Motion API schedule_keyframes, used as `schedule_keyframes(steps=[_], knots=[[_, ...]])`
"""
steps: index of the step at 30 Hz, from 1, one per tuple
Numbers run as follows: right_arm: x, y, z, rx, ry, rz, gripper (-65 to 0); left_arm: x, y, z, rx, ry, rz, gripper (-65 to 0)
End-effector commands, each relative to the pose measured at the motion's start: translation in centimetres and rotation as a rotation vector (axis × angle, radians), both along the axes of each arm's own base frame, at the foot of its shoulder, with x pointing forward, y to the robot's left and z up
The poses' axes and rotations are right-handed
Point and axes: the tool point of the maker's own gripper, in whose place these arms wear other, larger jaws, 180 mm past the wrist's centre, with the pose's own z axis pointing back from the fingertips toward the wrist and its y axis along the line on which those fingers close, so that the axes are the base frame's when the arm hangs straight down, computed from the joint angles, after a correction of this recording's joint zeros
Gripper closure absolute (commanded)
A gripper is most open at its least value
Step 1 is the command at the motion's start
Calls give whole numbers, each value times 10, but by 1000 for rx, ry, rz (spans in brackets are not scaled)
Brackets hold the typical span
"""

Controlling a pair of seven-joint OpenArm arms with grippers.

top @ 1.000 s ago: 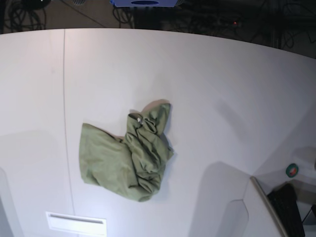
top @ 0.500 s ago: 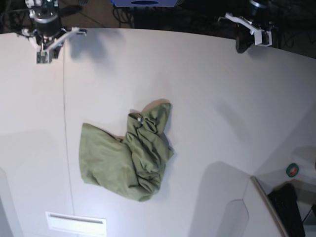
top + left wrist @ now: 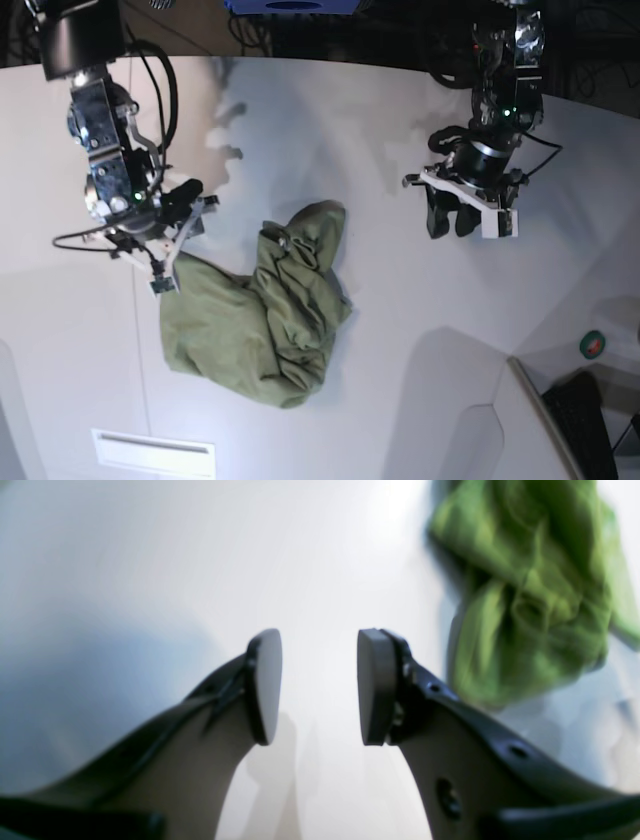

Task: Layout the t-shirt on the table in an organized manner, then fold the t-shirt properly
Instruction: 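Lower the right gripper onto the crumpled green t-shirt and grasp fabric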

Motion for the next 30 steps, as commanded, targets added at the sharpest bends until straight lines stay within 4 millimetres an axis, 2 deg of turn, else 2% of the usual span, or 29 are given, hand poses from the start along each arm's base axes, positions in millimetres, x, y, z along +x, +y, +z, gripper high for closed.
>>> schedule_keyframes(steps=[1, 2, 5, 8, 12, 15, 19, 23, 25, 27, 29, 30], knots=[[21, -10, 12, -28, -42, -13, -357, 6, -3, 7, 0, -33, -14, -237], [24, -17, 11, -41, -33, -37, -324, 8, -6, 7, -3, -35, -22, -237], [38, -39, 29, -54, -115, -145, -150, 8, -6, 6, -3, -30, -22, -237], [38, -34, 38, 39, -146, -218, 0, 6, -5, -1, -4, -12, -19, -237], [40, -30, 44, 112, -169, -257, 0, 4, 0, -5, 9, 0, -20, -237], [43, -17, 45, 123, -160, -161, 0, 5, 0, -5, 10, 0, -21, -237], [45, -12, 46, 135, -150, -87, 0, 5, -3, -5, 8, 0, -28, -237], [42, -7, 38, 104, -120, -28, 0, 3, 1, -6, 11, 3, -20, -235], [41, 8, 33, 87, -103, 39, 0, 2, 1, -7, 11, 6, -18, -230], [40, 24, 24, 72, -72, 96, 0, -3, 2, -10, 11, 16, -17, -166], [41, 33, 10, 4, -30, 167, 0, -11, 12, -14, 32, 36, -12, -15], [43, 36, 4, -44, -24, 199, 0, -12, 14, -14, 35, 37, -12, 0]])
